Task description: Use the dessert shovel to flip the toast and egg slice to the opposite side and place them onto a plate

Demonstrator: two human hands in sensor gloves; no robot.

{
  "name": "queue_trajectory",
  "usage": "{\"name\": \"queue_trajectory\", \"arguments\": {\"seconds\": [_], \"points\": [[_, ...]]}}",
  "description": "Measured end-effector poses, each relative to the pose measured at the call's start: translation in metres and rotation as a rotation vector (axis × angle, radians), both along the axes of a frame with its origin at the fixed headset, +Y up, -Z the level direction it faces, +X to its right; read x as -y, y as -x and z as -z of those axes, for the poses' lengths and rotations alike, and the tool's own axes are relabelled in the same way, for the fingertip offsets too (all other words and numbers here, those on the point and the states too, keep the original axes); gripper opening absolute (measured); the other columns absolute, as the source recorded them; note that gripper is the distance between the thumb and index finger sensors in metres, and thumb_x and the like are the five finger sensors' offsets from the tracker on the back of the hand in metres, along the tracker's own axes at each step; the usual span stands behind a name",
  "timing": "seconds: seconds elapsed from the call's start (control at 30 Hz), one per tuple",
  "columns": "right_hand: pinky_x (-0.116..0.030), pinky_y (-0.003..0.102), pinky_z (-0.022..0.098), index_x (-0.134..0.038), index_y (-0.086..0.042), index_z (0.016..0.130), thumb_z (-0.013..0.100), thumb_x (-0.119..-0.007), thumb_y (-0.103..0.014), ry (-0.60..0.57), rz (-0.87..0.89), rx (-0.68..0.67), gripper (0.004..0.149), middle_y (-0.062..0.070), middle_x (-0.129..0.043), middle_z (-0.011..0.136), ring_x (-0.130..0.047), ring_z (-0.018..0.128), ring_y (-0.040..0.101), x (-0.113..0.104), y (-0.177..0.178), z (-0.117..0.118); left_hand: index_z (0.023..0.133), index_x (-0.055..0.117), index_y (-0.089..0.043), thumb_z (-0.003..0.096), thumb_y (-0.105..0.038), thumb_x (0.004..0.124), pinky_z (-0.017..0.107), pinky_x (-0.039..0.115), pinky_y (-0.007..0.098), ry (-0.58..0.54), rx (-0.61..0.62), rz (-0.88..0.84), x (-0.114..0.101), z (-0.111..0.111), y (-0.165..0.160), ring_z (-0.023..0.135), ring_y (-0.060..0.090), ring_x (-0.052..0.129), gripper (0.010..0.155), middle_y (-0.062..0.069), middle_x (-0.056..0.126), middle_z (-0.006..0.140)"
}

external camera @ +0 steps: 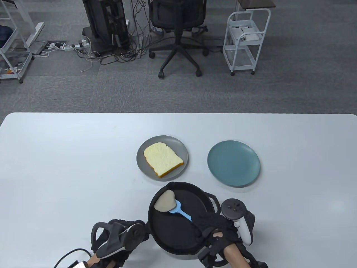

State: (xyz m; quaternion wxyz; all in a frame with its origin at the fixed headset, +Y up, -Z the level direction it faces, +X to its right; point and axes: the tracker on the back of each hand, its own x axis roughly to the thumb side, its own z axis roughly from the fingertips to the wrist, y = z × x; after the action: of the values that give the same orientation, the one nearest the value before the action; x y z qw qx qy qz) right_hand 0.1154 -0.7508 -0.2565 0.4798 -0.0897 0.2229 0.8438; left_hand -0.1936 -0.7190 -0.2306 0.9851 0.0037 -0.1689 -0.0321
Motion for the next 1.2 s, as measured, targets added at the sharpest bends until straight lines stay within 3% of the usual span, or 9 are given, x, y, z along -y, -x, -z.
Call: {"name": "queue_trajectory", "arguments": {"seconds": [0.43, 0.77, 1.0, 1.2], "points": [[-0.091, 0.034, 0.023, -0.095, -0.015, 0.078, 0.044, -0.081, -0.048, -0.064, 0.136, 0.043, 0.049, -0.010, -0.108, 0.039, -0.110, 0.029, 0.015, -0.007, -0.018, 0.000, 0.064, 0.099, -0.031, 0.0293, -0.061, 0.085, 0.027, 0.090, 0.040, 0.061, -0.064, -0.092, -0.004, 0.018, 0.027, 0.004, 0.015, 0.098, 0.048, -0.014, 0.099, 0.017], [-0.090, 0.035, 0.023, -0.095, -0.015, 0.078, 0.044, -0.081, -0.048, -0.144, 0.216, 0.264, 0.049, -0.010, -0.108, 0.040, -0.110, 0.029, 0.016, -0.019, -0.066, 0.006, 0.064, 0.099, -0.031, 0.0293, -0.062, 0.085, 0.027, 0.090, 0.040, 0.097, -0.060, -0.082, -0.005, 0.021, 0.031, 0.005, 0.015, 0.098, 0.048, -0.014, 0.099, 0.017], [-0.090, 0.035, 0.023, -0.095, -0.015, 0.079, 0.045, -0.082, -0.047, -0.157, 0.154, 0.463, 0.049, -0.010, -0.108, 0.040, -0.110, 0.030, 0.016, -0.020, -0.107, 0.013, 0.064, 0.099, -0.031, 0.0293, -0.062, 0.085, 0.027, 0.090, 0.040, 0.099, -0.055, -0.090, -0.005, 0.021, 0.031, 0.005, 0.015, 0.098, 0.049, -0.014, 0.099, 0.017], [-0.090, 0.035, 0.024, -0.095, -0.015, 0.079, 0.044, -0.083, -0.048, -0.124, -0.032, 0.575, 0.049, -0.010, -0.108, 0.041, -0.110, 0.031, 0.016, -0.014, -0.129, 0.031, 0.064, 0.099, -0.031, 0.0293, -0.062, 0.085, 0.027, 0.090, 0.040, 0.095, -0.049, -0.085, -0.005, 0.021, 0.031, 0.004, 0.015, 0.098, 0.049, -0.014, 0.099, 0.017]]}}
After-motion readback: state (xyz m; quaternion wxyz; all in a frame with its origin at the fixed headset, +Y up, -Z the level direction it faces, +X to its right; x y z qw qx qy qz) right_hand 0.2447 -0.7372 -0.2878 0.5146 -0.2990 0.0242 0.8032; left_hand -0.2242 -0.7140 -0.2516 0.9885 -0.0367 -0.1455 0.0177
